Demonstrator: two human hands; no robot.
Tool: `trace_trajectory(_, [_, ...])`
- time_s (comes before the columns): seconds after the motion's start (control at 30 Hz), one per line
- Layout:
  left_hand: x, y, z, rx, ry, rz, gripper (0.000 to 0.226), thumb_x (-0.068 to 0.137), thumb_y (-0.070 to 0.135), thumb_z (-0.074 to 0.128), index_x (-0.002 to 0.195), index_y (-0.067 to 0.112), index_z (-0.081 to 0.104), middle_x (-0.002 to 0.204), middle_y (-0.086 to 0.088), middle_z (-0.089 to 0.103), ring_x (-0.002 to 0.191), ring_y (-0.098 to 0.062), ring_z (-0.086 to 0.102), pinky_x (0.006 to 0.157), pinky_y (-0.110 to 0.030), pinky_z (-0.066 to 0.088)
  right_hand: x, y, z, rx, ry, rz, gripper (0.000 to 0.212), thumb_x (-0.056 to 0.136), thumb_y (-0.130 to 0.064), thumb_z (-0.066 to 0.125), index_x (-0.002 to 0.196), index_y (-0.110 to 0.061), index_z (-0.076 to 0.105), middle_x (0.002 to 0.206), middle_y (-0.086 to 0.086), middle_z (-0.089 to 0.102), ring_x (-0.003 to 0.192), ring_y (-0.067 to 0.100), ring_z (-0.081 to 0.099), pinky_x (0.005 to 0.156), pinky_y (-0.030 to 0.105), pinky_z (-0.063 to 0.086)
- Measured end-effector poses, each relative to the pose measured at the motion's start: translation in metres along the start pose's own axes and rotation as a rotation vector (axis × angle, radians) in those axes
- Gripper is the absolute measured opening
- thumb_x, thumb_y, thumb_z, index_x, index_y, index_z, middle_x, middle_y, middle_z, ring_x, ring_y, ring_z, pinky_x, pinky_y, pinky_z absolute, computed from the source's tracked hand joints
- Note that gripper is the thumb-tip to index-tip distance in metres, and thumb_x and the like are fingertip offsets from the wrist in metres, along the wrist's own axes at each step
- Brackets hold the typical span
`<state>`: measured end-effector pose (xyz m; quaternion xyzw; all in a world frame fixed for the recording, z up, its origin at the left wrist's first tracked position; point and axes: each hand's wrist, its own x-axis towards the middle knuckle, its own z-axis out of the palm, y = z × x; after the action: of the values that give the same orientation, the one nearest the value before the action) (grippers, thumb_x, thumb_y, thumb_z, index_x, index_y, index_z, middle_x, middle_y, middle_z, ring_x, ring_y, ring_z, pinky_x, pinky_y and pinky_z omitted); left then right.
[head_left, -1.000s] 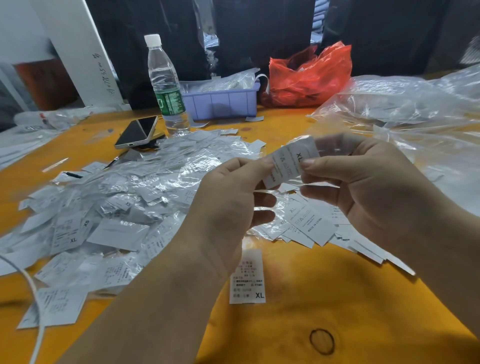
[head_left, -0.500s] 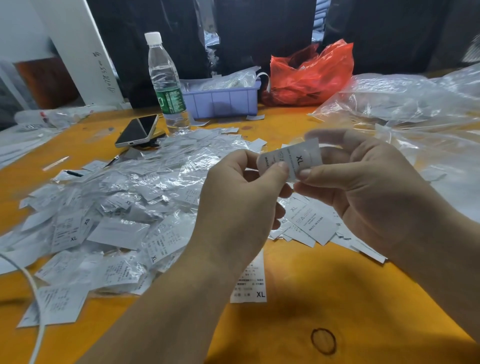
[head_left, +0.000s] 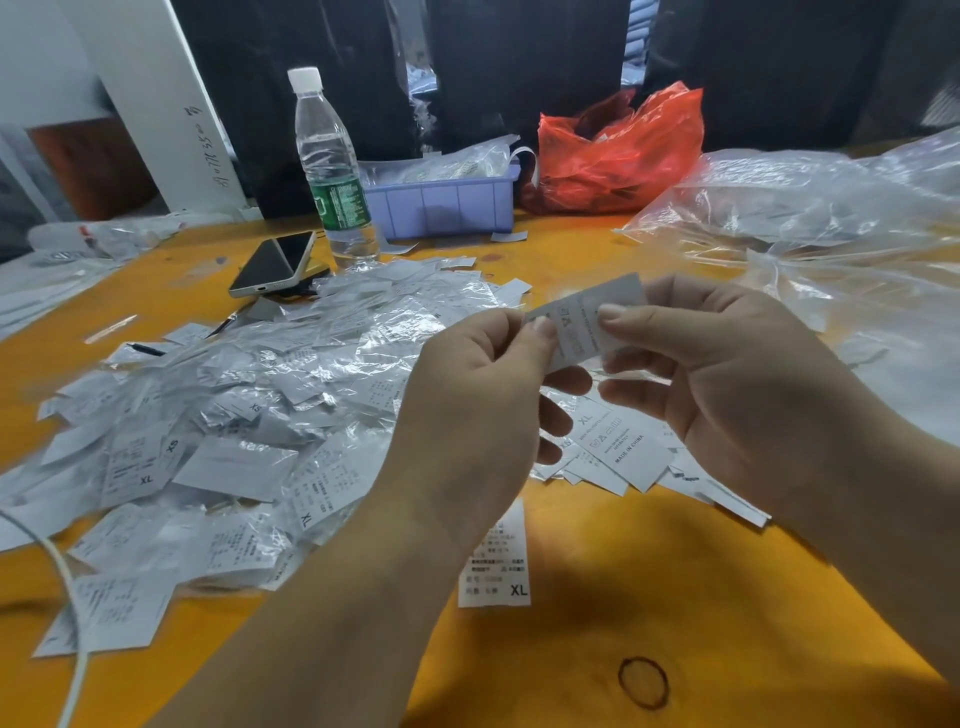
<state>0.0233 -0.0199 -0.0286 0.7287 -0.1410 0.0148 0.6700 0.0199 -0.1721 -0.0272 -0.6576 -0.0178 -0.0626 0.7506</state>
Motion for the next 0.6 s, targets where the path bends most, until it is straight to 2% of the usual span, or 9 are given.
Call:
trace_trajectory(0.07, [-0.0013,-0.0007,0.0009,0.052,-0.008,0.033,0.019,0.098,0.022,0.055,0.088,0.015,0.068,0.071,0.0,0.071,0.052,-0.01,0.061,0.047,-0.023,0.052,-0.0014,0.0011,0.0024,-0.016,-0.027,-0.008,0.007,0.082,-0.012,0.069,0.078,-0.015,0.072,0.079,0.009,0.068,0.071,0.017,0.06,0.057,0.023,0.052])
trace_trajectory(0.17, [-0.0008,-0.0002,-0.0007,0.068,0.0,0.041,0.016,0.095,0.025,0.059,0.086,0.014,0.067,0.07,0.0,0.071,0.052,-0.01,0.061,0.047,-0.023,0.052,-0.0012,0.0,0.0021,0.0,-0.017,-0.01,0.003,0.08,-0.011,0.07,0.081,-0.013,0.071,0.077,0.008,0.067,0.069,0.016,0.06,0.056,0.023,0.052])
trace_trajectory(0.23, [0.0007,0.0014,-0.0034,0.038,0.025,0.024,0.017,0.095,0.026,0.058,0.087,0.015,0.068,0.07,0.0,0.071,0.052,-0.01,0.06,0.047,-0.022,0.051,0.0,-0.0033,-0.0008,0.024,0.007,-0.011,0.007,0.075,-0.014,0.07,0.081,-0.012,0.07,0.073,0.005,0.069,0.068,0.015,0.061,0.056,0.022,0.052])
trace_trajectory(0.33, [0.0025,0.0034,-0.0057,0.014,0.055,0.016,0.016,0.095,0.02,0.058,0.084,0.014,0.068,0.069,-0.001,0.071,0.052,-0.009,0.059,0.047,-0.021,0.049,0.0007,-0.0061,-0.0019,0.04,0.021,-0.015,0.004,0.08,-0.012,0.068,0.084,-0.011,0.068,0.071,0.003,0.07,0.069,0.015,0.061,0.056,0.022,0.052])
trace_trajectory(0.43, [0.0013,0.0028,-0.004,0.038,0.048,0.03,0.015,0.094,0.017,0.059,0.082,0.013,0.067,0.068,0.0,0.07,0.052,-0.009,0.059,0.046,-0.021,0.049,-0.0009,-0.0027,0.002,0.015,0.002,-0.025,0.012,0.073,-0.015,0.07,0.085,-0.01,0.069,0.077,0.007,0.069,0.07,0.016,0.059,0.057,0.023,0.052])
trace_trajectory(0.53, [-0.0003,0.0022,-0.0027,0.063,0.033,0.042,0.014,0.093,0.019,0.061,0.082,0.011,0.067,0.068,-0.001,0.07,0.053,-0.009,0.059,0.047,-0.021,0.049,-0.0023,0.0005,0.0053,-0.004,-0.03,-0.023,0.006,0.079,-0.011,0.07,0.084,-0.01,0.071,0.08,0.009,0.067,0.068,0.016,0.059,0.057,0.024,0.052])
trace_trajectory(0.6, [0.0006,0.0018,-0.0035,0.068,0.062,0.033,0.013,0.092,0.018,0.061,0.082,0.013,0.067,0.067,0.001,0.069,0.052,-0.008,0.059,0.046,-0.019,0.048,-0.0016,0.0002,0.0042,-0.004,-0.022,-0.024,0.011,0.075,-0.014,0.071,0.085,-0.01,0.071,0.08,0.01,0.068,0.069,0.016,0.059,0.057,0.023,0.052])
